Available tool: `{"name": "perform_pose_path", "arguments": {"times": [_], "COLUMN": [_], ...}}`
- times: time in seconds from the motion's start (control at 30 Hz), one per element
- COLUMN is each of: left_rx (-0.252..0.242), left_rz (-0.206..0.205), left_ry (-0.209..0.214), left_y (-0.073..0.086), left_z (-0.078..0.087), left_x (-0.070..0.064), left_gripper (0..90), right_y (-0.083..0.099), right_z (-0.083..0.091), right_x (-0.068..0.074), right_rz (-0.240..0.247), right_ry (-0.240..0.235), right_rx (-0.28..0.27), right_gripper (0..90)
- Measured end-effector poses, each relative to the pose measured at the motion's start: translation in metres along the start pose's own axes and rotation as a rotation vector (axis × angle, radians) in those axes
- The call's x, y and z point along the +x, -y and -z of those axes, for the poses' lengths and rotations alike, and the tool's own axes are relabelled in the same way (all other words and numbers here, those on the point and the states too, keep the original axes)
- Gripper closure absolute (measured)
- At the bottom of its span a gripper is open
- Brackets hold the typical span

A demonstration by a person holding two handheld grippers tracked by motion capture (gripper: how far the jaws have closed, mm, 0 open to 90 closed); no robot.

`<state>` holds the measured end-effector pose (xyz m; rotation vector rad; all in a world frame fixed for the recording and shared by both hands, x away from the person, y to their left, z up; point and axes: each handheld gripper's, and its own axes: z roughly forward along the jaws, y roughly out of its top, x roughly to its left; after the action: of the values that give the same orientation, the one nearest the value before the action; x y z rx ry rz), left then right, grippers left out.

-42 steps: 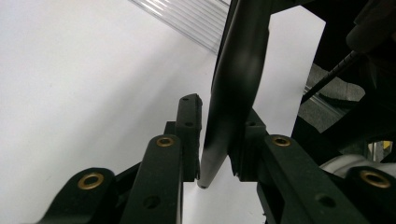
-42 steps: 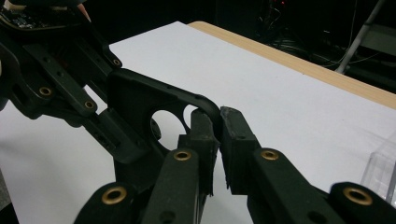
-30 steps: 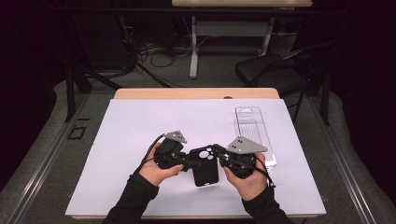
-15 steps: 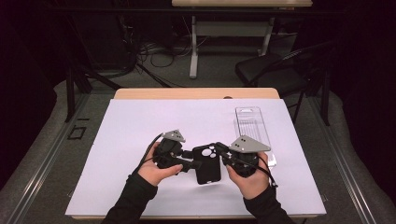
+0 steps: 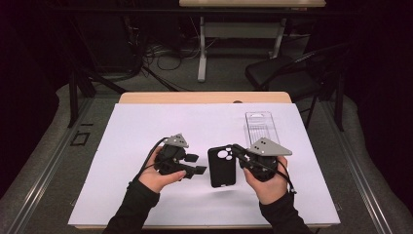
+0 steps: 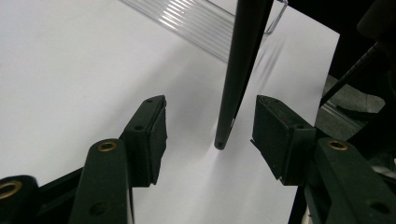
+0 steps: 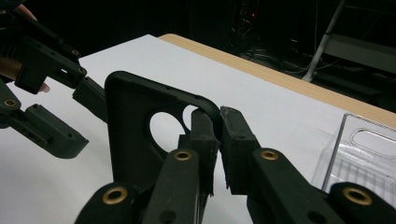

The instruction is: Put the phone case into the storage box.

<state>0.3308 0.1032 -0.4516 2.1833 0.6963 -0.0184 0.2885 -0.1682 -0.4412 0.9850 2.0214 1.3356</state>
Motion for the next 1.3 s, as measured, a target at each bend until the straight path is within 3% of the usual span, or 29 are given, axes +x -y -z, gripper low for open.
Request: {"name": "perform_pose_path", "arguments": {"times": [0.2, 0.73, 0.93, 1.3], "left_rx": [0.003, -0.031, -0.063, -0.086], "left_rz": [0.012, 0.012, 0.020, 0.040], "left_ry": [-0.033, -0.047, -0.047, -0.080], "left_y": [0.003, 0.005, 0.007, 0.009], "left_z": [0.001, 0.004, 0.007, 0.013], "left_x": [0.005, 0.012, 0.016, 0.025], "left_gripper": [44.9, 46.2, 45.7, 43.8], "right_y": [0.001, 0.001, 0.000, 0.002], "right_z": [-0.001, 0.000, 0.006, 0.014], "right_x": [-0.004, -0.011, -0.018, -0.039], "right_rz": [0.014, 0.016, 0.005, -0.017], "right_ry": [-0.007, -0.011, -0.011, 0.002], "right_rx": [-0.001, -0.053, -0.102, -0.134], "right_gripper": [84.9, 84.8, 84.8, 84.7]}}
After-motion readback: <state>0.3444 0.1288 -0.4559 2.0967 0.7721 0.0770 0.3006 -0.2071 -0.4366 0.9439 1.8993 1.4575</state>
